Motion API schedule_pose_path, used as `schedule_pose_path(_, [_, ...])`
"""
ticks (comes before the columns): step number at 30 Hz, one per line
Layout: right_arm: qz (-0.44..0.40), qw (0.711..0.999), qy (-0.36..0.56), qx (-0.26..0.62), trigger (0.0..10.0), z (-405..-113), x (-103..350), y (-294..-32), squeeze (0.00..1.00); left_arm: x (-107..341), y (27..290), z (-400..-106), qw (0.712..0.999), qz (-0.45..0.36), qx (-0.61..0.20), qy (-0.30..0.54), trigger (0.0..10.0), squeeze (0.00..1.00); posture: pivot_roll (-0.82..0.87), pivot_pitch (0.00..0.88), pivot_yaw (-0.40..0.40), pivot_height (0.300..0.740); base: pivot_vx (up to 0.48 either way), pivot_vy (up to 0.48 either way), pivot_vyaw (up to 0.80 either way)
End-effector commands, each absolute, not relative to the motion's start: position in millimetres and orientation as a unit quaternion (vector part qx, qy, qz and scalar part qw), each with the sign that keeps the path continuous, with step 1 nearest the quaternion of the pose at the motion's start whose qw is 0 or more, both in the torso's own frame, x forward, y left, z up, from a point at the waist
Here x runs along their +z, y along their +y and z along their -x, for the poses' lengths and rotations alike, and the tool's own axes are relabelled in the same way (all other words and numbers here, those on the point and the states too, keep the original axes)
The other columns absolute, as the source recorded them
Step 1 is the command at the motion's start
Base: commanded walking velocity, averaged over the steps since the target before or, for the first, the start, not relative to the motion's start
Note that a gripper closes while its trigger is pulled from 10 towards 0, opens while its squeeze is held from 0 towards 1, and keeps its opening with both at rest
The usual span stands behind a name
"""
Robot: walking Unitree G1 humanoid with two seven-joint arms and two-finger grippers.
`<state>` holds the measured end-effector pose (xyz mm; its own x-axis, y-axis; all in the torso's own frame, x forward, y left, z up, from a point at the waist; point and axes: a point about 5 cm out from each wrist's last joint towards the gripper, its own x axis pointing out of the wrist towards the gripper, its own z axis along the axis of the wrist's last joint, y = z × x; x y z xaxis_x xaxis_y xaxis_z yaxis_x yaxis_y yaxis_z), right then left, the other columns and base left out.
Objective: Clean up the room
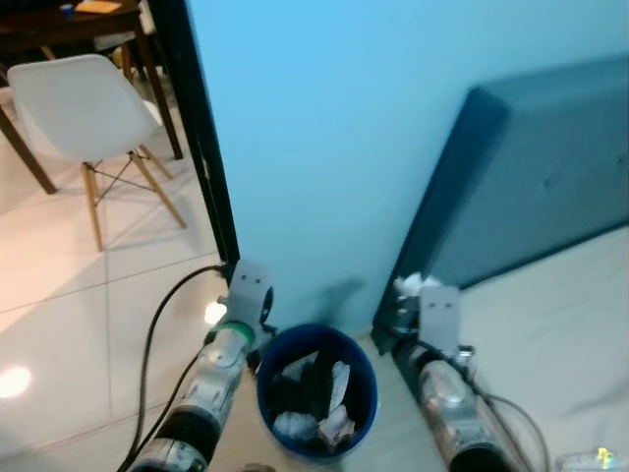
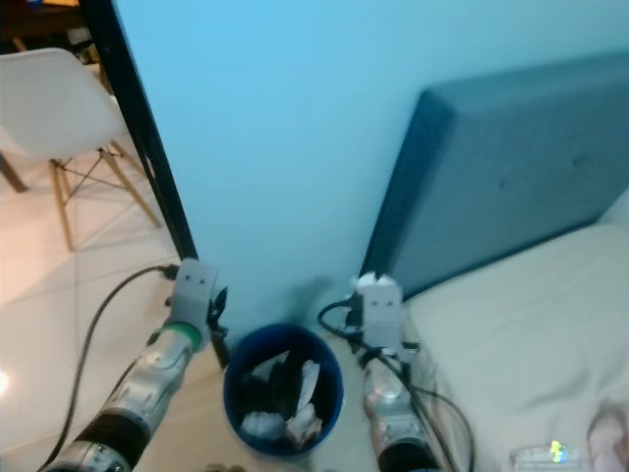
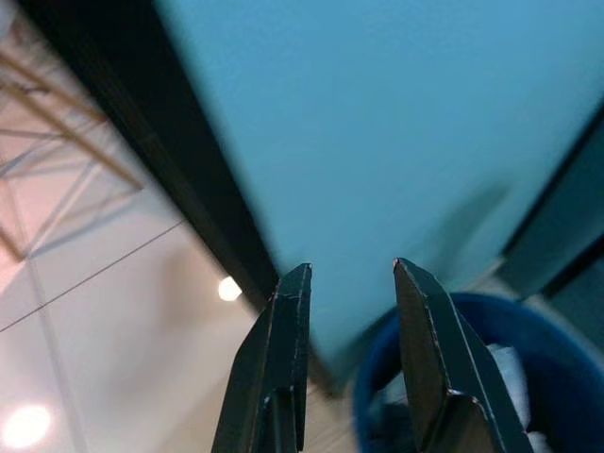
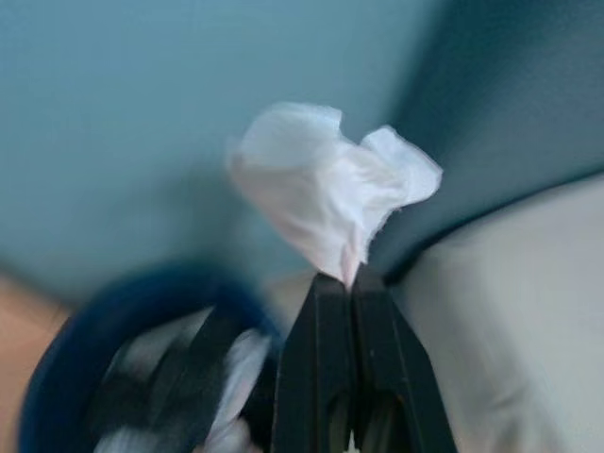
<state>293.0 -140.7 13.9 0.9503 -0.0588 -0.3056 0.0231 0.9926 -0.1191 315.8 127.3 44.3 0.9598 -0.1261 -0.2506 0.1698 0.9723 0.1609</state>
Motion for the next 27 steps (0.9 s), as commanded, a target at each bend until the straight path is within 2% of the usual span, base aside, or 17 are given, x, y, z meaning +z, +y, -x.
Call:
schedule_pose_path(1, [0.084,0.971,0.222,-0.002,10.0,-281.7,-5.4,-145.8,0.00,34.1,128.9,-308.2,0.983,-0.099,-0.071,0.139,10.0,0.00,-0.03,0.042,0.036,0.740,0.000,0.000,0.00])
schedule_pose_path(6, [0.128,0.947,0.291,0.041,10.0,-275.5,-19.1,-147.5,0.00,25.9,141.0,-300.9,0.979,-0.123,-0.061,0.150,10.0,0.00,-0.02,0.057,0.020,0.740,0.000,0.000,0.00])
schedule_pose_path(11, [0.135,0.934,0.324,0.072,10.0,-272.0,-24.9,-144.1,0.00,24.2,145.5,-298.1,0.979,-0.122,-0.058,0.152,10.0,0.00,-0.02,0.062,0.015,0.740,0.000,0.000,0.00])
schedule_pose_path(13, [0.131,0.915,0.360,0.124,10.0,-265.5,-32.4,-134.3,0.00,20.8,147.7,-295.0,0.976,-0.129,-0.062,0.162,10.0,0.00,-0.01,0.071,0.011,0.740,0.000,0.000,0.00])
schedule_pose_path(16, [0.122,0.908,0.375,0.145,10.0,-262.4,-35.6,-129.2,0.00,18.6,146.7,-293.0,0.974,-0.136,-0.075,0.167,10.0,0.00,-0.01,0.073,0.011,0.740,0.000,0.000,0.00])
schedule_pose_path(18, [0.115,0.903,0.383,0.157,10.0,-260.9,-37.2,-125.4,0.00,15.1,143.7,-289.8,0.968,-0.149,-0.103,0.174,10.0,0.00,-0.01,0.083,0.010,0.740,0.000,0.000,0.00])
schedule_pose_path(19, [0.116,0.902,0.383,0.163,10.0,-262.0,-36.9,-123.3,0.00,10.2,139.8,-284.0,0.957,-0.168,-0.150,0.182,10.0,0.00,0.00,0.104,0.010,0.740,0.000,0.000,0.00])
schedule_pose_path(20, [0.116,0.902,0.383,0.163,10.0,-262.0,-36.9,-123.3,0.00,10.2,139.8,-284.0,0.957,-0.168,-0.150,0.182,10.0,0.00,0.00,0.104,0.010,0.740,0.000,0.000,0.00])
schedule_pose_path(21, [0.123,0.902,0.380,0.166,10.0,-263.9,-35.8,-122.1,0.00,5.9,137.3,-277.3,0.943,-0.193,-0.198,0.184,10.0,0.00,0.00,0.121,0.010,0.740,0.000,0.000,0.00])
schedule_pose_path(22, [0.123,0.902,0.380,0.166,10.0,-263.9,-35.8,-122.1,0.00,5.9,137.3,-277.3,0.943,-0.193,-0.198,0.184,10.0,0.00,0.00,0.121,0.010,0.740,0.000,0.000,0.00])
schedule_pose_path(24, [0.135,0.903,0.372,0.171,10.0,-267.7,-32.9,-120.2,0.00,0.5,137.2,-266.8,0.920,-0.228,-0.257,0.190,10.0,0.00,0.01,0.162,0.010,0.740,0.000,0.000,0.00])
schedule_pose_path(25, [0.138,0.903,0.369,0.171,10.0,-268.4,-32.5,-119.2,0.00,-1.2,140.9,-261.8,0.910,-0.248,-0.272,0.192,10.0,0.00,0.02,0.197,0.008,0.740,0.000,0.000,0.00])
schedule_pose_path(27, [0.138,0.903,0.369,0.171,10.0,-268.4,-32.5,-119.2,0.00,-1.2,140.9,-261.8,0.910,-0.248,-0.272,0.192,10.0,0.00,0.02,0.197,0.008,0.740,0.000,0.000,0.00])
